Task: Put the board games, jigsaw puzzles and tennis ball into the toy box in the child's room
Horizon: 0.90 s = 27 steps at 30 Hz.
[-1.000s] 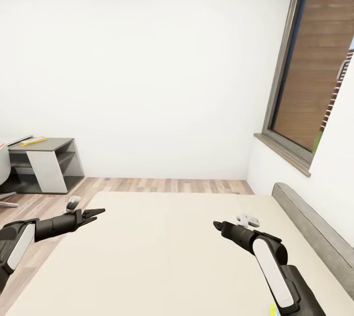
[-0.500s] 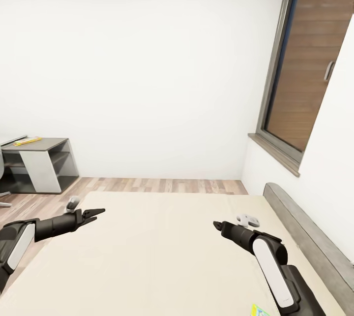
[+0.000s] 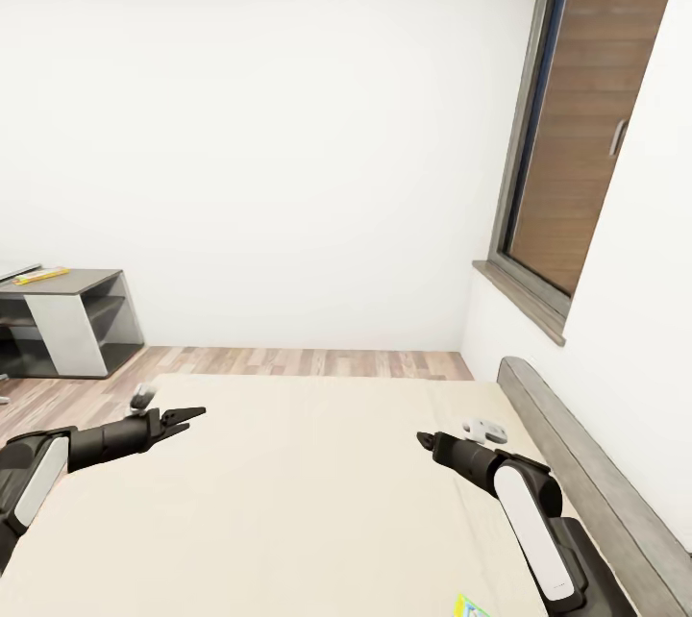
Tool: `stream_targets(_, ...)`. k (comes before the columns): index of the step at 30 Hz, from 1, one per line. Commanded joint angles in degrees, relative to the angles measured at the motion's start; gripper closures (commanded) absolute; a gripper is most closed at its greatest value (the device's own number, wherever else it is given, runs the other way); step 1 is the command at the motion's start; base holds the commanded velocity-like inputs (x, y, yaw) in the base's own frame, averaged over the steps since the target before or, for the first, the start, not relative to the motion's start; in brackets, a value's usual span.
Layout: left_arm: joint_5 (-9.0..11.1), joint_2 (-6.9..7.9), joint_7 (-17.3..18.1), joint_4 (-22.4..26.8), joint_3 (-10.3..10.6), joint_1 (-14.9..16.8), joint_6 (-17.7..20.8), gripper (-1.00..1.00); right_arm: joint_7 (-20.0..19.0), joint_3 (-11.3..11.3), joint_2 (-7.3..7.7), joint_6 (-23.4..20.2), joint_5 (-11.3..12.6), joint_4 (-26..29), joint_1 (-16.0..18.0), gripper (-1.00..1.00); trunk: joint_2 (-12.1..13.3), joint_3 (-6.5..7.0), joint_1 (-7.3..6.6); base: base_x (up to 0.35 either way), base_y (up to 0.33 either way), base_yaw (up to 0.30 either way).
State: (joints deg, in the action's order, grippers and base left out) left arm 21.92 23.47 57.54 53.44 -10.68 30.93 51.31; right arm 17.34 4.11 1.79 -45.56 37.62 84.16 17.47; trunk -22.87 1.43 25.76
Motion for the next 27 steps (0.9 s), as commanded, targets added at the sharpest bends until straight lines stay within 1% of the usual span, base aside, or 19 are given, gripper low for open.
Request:
stream_targets(1, 0.04, 0.0, 0.12, 0.0, -0.04, 0.02, 0.28, -1.0, 0.59, 0.11, 0.06, -0.05, 0.6, 0.04, 0.02, -1.0, -0.04, -0.03, 0.02, 0.0, -0.252, 0.0)
stream_targets(21, 0.02, -0.01, 0.03, 0.0, -0.02, 0.01, 0.28, -1.0, 0.59, 0.11, 0.06, -0.07, 0.61, 0.04, 0.02, -1.0, -0.04, -0.03, 0.02, 0.0, -0.252, 0.0)
stream_targets(27, 0.04, -0.01, 0.05, 0.0, -0.04, 0.03, 0.28, -1.0, 0.59, 0.11, 0.06, -0.07, 0.61, 0.04, 0.02, -1.0, -0.04, -0.03, 0.02, 0.0, -0.197, 0.0)
